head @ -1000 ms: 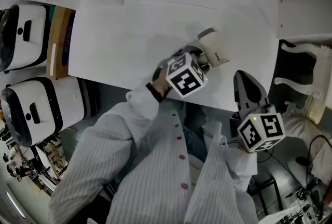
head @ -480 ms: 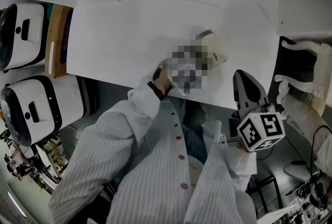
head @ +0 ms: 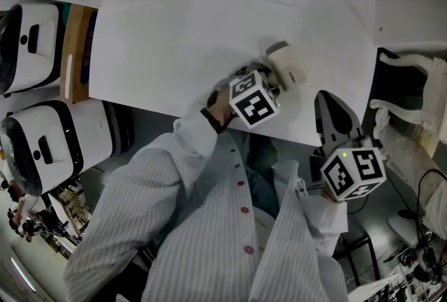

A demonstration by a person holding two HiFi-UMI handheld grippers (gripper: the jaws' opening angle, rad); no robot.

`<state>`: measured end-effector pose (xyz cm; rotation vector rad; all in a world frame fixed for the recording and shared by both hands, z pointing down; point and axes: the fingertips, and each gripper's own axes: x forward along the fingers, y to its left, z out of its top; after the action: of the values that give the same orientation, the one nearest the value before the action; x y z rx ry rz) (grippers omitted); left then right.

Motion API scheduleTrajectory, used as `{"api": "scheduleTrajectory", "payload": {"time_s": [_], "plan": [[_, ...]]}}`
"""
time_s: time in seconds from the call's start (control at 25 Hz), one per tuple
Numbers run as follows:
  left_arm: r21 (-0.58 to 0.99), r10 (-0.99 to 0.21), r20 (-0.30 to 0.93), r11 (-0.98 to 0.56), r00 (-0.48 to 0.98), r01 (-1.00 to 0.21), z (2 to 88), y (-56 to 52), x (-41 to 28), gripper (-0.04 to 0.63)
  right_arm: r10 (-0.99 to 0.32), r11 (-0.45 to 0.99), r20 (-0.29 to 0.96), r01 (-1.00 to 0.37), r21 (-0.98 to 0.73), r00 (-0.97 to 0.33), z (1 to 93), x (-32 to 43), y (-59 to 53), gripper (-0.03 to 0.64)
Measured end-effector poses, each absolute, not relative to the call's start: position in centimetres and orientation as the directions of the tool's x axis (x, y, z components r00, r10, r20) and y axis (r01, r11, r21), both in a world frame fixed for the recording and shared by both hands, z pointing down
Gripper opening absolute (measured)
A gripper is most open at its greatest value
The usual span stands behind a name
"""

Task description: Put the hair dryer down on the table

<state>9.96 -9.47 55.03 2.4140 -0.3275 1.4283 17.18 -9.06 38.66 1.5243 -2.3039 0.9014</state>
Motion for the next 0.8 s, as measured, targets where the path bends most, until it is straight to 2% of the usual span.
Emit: {"api": "scheduleTrajectory", "payload": {"time_s": [0.32, 0.68, 0.8], "plan": [[0.152, -0.017, 0.884, -0.935, 0.467, -0.322, 55.49, -8.91, 10.01, 0.204, -0.754, 0.252, 0.507, -0.896, -0.364, -0.418, 38.51, 17.24, -9.11, 0.012], [0.228, 0.035, 0.867, -0.914, 0.497, -0.334, 55.86, -8.91, 10.02, 0.206, -0.746, 0.258, 0.511, -0.892, -0.37, -0.428, 38.87, 16.97, -9.93, 0.012], [0.226, 0.039, 0.867, -0.918, 0.496, -0.324, 55.89, -8.96, 10.02, 0.227, -0.742, 0.263, 0.513, -0.891, -0.37, -0.432, 38.84, 16.9, -10.11, 0.011]]}}
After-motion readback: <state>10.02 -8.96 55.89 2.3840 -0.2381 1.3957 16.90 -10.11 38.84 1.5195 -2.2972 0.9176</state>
